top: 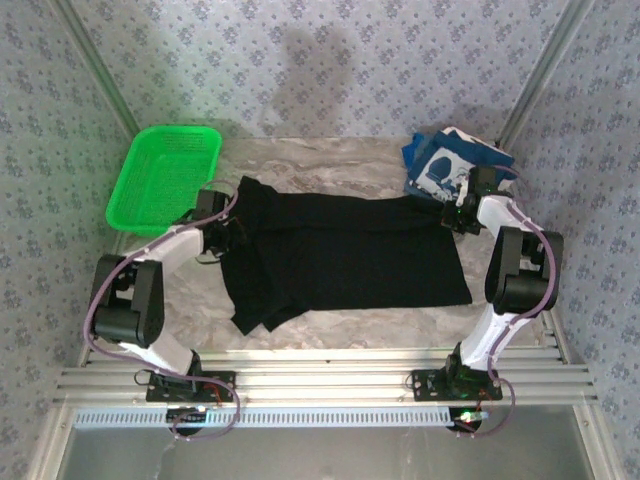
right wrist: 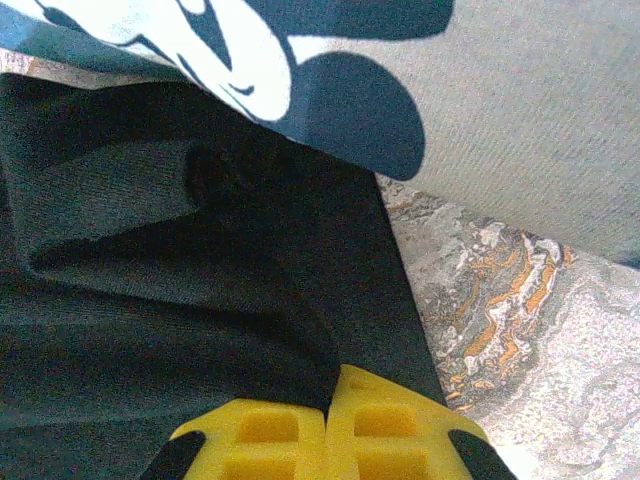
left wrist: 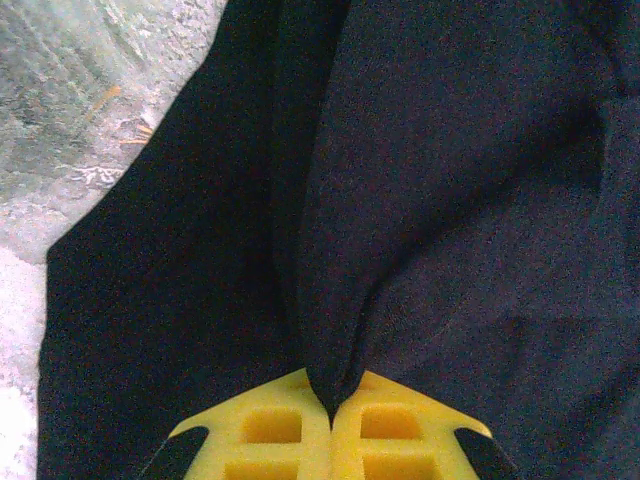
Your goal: Fold and stack the t-shirts
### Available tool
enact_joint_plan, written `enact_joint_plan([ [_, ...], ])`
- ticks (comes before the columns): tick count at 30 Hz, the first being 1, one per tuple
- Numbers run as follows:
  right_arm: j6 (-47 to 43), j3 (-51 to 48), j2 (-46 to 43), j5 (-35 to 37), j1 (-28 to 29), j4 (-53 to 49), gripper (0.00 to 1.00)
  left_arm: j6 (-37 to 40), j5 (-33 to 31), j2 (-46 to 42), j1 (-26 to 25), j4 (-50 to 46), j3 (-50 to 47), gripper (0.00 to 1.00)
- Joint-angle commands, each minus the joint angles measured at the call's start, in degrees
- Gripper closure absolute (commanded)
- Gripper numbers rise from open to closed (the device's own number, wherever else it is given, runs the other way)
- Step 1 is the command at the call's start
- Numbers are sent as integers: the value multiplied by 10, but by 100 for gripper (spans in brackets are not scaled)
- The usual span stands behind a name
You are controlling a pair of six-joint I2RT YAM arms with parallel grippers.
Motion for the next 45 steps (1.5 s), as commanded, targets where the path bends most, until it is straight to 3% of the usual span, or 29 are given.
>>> enact_joint_plan([
  [1, -5, 0, 7, 15, -1, -2, 100, -23, -8, -51, -1, -3, -7, 100],
  [22, -7, 25, 26, 14, -4, -15, 100, -2, -74, -150, -43, -140, 88, 100],
  [34, -8, 32, 41, 23, -5, -23, 100, -97, -93, -150, -146, -92, 9, 100],
  [45, -7, 30, 46, 30, -7, -20, 100, -146, -140, -107, -145, -99, -74, 100],
])
